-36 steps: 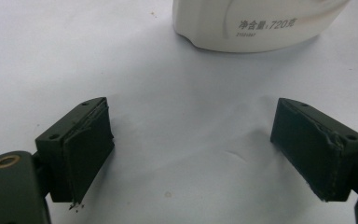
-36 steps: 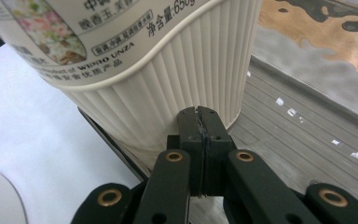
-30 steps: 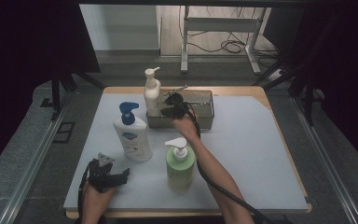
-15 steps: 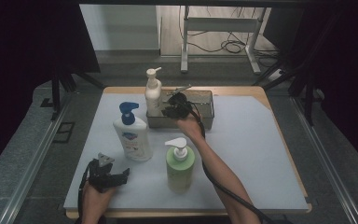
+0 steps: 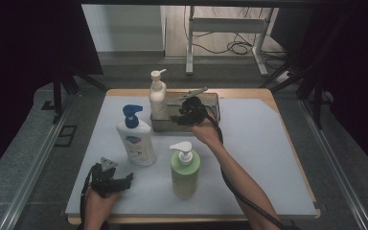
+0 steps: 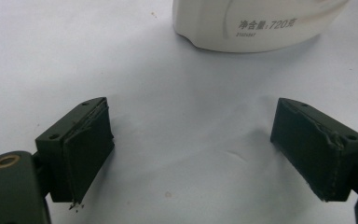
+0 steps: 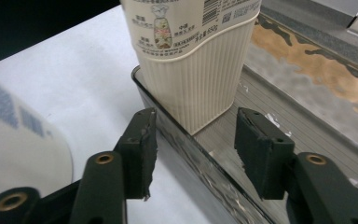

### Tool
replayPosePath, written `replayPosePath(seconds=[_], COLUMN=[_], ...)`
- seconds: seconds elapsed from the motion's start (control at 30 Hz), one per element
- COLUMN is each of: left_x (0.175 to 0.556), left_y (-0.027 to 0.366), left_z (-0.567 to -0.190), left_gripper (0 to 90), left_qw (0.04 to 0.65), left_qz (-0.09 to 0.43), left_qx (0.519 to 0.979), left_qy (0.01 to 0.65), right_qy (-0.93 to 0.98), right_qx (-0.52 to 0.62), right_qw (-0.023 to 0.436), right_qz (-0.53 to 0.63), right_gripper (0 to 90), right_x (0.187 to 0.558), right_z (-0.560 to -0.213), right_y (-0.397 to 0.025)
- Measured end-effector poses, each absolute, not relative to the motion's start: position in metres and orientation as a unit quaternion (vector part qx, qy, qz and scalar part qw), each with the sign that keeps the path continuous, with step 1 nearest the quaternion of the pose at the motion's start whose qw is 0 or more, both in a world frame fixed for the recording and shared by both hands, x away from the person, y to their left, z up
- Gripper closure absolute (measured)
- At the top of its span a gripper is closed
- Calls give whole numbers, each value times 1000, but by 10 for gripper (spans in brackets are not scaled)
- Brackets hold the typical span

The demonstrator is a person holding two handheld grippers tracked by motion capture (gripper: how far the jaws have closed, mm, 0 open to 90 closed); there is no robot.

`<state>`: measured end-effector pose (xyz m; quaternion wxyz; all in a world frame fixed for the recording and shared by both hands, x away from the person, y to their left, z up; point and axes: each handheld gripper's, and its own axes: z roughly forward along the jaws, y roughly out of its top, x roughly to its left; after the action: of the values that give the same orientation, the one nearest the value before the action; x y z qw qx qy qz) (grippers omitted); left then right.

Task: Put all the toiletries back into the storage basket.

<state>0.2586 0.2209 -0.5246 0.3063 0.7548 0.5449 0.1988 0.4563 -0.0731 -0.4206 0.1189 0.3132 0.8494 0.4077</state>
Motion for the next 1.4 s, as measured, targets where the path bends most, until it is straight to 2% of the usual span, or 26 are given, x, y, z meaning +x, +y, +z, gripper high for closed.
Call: replayPosePath(seconds=[0.23, 0.6, 1.1, 1.4], left_x=[259, 258, 258, 258], left_y=[221, 221, 221, 221], left_z=[-525, -524, -525, -525], left_gripper=[120, 120, 120, 120], left_qw=[306, 306, 306, 306], left_qz=[199, 199, 199, 199], left_qx=[755, 755, 755, 755], left_qy=[545, 545, 545, 545], right_qy=[853, 858, 870, 870], right_qx=[306, 296, 283, 288], right_qw=[125, 132, 129, 124], right_qz=[404, 398, 383, 381], right_gripper=[355, 256, 160, 137], right_x=[444, 422, 393, 378], right_z=[-417, -419, -432, -443], right_y=[-91, -114, -139, -160])
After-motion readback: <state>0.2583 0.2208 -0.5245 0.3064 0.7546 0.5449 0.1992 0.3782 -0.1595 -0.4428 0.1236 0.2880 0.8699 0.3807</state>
